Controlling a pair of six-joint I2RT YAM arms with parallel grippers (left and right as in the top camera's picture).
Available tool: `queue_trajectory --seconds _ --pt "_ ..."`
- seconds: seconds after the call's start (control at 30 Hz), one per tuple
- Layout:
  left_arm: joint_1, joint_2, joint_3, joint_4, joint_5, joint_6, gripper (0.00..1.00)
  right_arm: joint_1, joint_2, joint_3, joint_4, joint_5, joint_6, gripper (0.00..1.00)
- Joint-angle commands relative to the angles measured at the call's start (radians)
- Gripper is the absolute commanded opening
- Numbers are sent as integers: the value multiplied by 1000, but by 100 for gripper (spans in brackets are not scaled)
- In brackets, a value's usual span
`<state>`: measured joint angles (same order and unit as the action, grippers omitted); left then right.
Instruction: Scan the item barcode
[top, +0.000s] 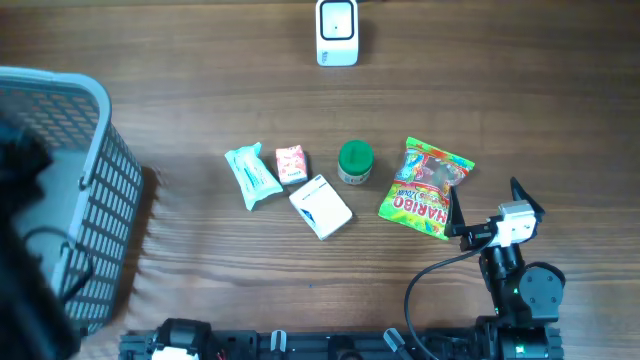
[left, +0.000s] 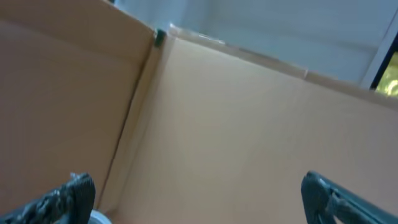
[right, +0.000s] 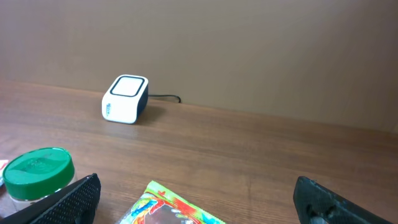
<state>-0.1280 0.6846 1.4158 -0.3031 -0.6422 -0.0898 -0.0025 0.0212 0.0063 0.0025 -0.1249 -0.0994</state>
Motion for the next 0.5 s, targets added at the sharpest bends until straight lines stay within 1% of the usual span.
queue_trajectory --seconds 0.0,0.1,0.2,0.3,0.33,0.37,0.4,0.47 --pt "51 -212 -103 34 171 8 100 3 -5 -1 4 13 -6 100" --pt "74 -366 -129 31 272 -2 100 3 -5 -1 4 13 -6 100" --pt "74 -417 -126 89 272 -50 100 3 -5 -1 4 13 -6 100" --pt "74 -425 -116 -5 280 -50 100 3 -4 -1 2 60 -43 100" --pt "74 -425 -116 -10 330 -50 100 3 -4 -1 0 37 -3 100" --pt "74 -426 -116 -19 350 -50 100 3 -4 -1 3 13 92 100" --pt "74 -427 -122 -16 354 -50 100 3 -3 -1 2 13 210 100" --pt "74 -431 -142 -9 354 -50 100 3 18 -1 2 12 341 100"
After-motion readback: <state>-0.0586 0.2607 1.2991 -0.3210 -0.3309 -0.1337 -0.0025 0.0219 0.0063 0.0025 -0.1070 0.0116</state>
